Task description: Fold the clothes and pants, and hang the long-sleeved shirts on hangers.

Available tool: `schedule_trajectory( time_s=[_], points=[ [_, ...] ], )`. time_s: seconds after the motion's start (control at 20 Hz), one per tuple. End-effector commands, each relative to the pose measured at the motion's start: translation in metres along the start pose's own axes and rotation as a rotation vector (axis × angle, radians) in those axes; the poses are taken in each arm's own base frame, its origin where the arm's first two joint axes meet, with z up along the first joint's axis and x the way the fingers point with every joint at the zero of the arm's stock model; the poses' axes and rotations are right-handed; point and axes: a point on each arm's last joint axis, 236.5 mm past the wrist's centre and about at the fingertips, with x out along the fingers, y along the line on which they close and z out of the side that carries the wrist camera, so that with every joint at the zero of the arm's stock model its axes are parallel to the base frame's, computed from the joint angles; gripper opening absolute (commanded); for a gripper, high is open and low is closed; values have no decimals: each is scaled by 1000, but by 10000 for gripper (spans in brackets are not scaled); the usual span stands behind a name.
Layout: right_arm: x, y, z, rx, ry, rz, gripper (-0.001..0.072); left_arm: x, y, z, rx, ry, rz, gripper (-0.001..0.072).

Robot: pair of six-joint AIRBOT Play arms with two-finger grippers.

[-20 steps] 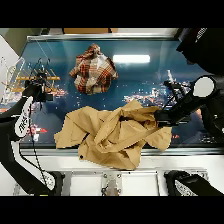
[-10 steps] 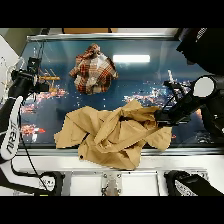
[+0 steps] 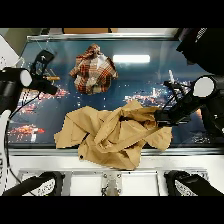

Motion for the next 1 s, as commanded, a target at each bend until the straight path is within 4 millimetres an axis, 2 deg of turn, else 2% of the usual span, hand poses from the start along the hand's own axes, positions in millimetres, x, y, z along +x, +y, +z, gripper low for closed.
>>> schedule_trajectory(
  time_s=[0.0, 0.05, 0.15, 0.25, 0.4, 0.6, 0.7, 0.8, 0.95],
  points=[
    [0, 0, 0, 0, -1, 0, 16, -68, -117, 1, 411, -159, -481, 14],
    [0, 0, 0, 0, 0, 0, 16, -79, -126, -8, 426, -147, -522, 14],
    [0, 0, 0, 0, -1, 0, 16, -90, -120, -14, 443, -139, -485, 14],
    [0, 0, 0, 0, -1, 0, 17, -104, -128, -23, 461, -130, -512, 14],
    [0, 0, 0, 0, 0, 0, 17, -121, -148, -59, 581, -67, -618, 14],
    [0, 0, 0, -1, -1, 0, 16, -113, -180, -111, 592, 22, -741, 14],
    [0, 0, 0, 0, -1, 0, 16, -105, -193, -130, 591, 50, -786, 14],
    [0, 0, 0, 0, -1, 0, 16, -95, -201, -140, 580, 67, -804, 14],
    [0, 0, 0, 0, -1, 0, 16, -80, -216, -139, 619, 85, -836, 14]
  ],
)
